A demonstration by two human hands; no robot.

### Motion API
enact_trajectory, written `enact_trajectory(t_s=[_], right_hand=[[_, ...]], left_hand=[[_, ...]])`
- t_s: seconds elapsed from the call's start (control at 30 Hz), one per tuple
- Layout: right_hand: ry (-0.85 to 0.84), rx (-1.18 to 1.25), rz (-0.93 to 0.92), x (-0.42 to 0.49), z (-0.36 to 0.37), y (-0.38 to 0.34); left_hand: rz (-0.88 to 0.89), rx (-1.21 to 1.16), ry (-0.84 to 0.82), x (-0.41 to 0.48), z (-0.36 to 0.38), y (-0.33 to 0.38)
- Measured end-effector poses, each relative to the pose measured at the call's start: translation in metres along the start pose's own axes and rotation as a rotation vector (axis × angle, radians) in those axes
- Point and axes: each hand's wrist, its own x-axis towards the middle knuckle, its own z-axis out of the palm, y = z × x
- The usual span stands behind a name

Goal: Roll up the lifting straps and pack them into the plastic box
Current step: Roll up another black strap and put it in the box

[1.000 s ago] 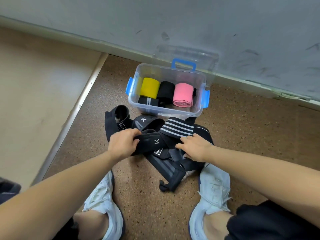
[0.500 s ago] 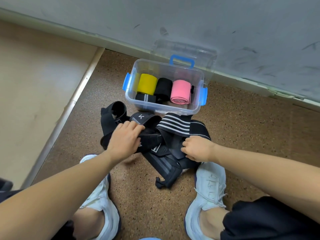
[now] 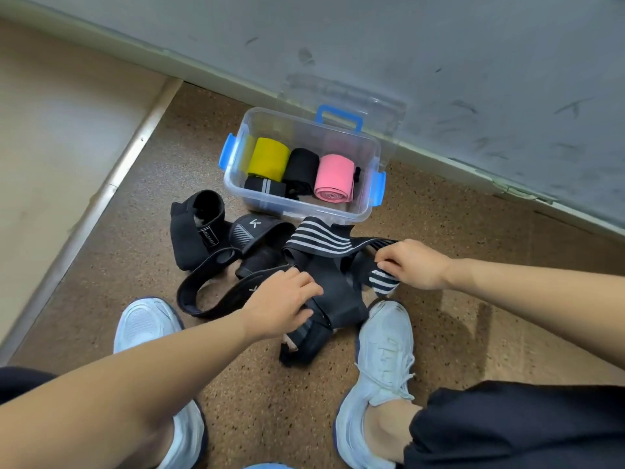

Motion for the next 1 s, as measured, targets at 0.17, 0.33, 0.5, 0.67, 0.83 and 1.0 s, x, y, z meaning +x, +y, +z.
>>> enact_trajectory(t_s=[0.17, 0.33, 0.5, 0.67, 0.83, 1.0], right_hand=[[-0.034, -0.219, -0.002, -0.033, -0.029, 0.014], [-0.070, -0.295, 0.053, -0.052, -0.032, 0.027], [-0.122, -0.435, 0.053, -0.050, -0.043, 0.039], [-0.094, -0.448, 0.126, -0.043, -0.051, 0.056], [-0.060, -0.218, 0.098, -0.022, -0.026, 0.030], [0.142, 0.134, 0.021, 0.012, -0.002, -0.019]], left_hand=[[0.042, 0.069, -0.254, 0.021, 0.013, 0.030], [-0.060, 0.133, -0.257, 0.045, 0.030, 0.049], [-0.109, 0.090, -0.191, 0.042, 0.021, 0.041], [-0.291, -0.252, -0.118, 0.019, -0.025, 0.001], [-0.641, -0.875, 0.104, 0.004, -0.065, -0.026], [-0.520, -0.808, -0.059, -0.009, -0.101, -0.045]])
